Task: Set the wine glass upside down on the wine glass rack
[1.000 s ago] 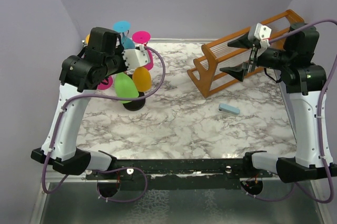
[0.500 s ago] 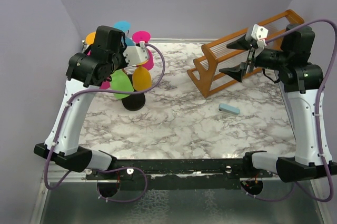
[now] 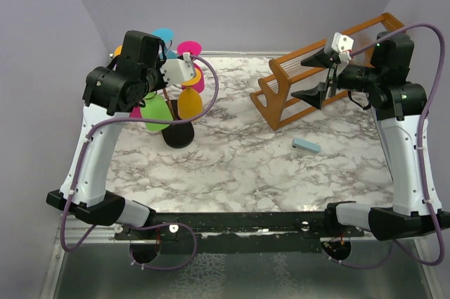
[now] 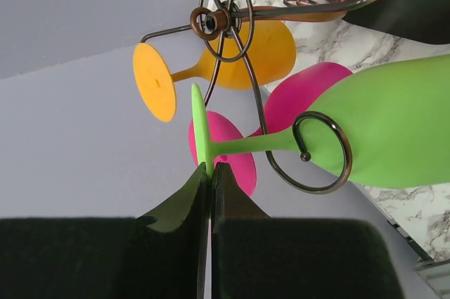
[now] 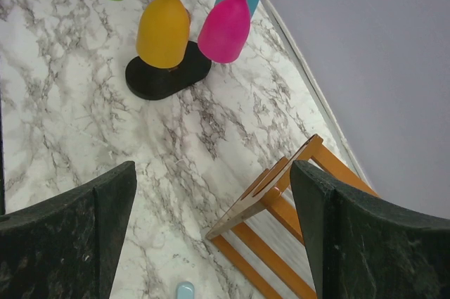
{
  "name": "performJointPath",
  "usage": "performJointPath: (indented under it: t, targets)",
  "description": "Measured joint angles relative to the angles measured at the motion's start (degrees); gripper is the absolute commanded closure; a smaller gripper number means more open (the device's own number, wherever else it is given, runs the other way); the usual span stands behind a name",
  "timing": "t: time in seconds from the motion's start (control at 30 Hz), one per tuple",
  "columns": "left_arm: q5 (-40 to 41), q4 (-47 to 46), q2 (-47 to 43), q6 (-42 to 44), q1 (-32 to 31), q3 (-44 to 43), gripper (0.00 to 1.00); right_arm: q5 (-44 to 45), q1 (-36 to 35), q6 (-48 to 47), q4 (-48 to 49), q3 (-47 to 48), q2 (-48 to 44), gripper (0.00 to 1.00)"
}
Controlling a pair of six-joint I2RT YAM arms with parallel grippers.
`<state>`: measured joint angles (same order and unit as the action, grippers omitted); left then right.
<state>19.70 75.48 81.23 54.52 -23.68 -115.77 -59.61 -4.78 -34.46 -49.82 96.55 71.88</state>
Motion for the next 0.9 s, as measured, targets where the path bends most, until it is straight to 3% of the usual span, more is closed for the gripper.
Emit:
performJointPath:
  t: [0.9]
  targets:
    - [-0.3,5.7,-0.6,2.6,0.0,0.4,1.0,0.0,0.0,0.0,0.0,-1.6,0.2,0.1]
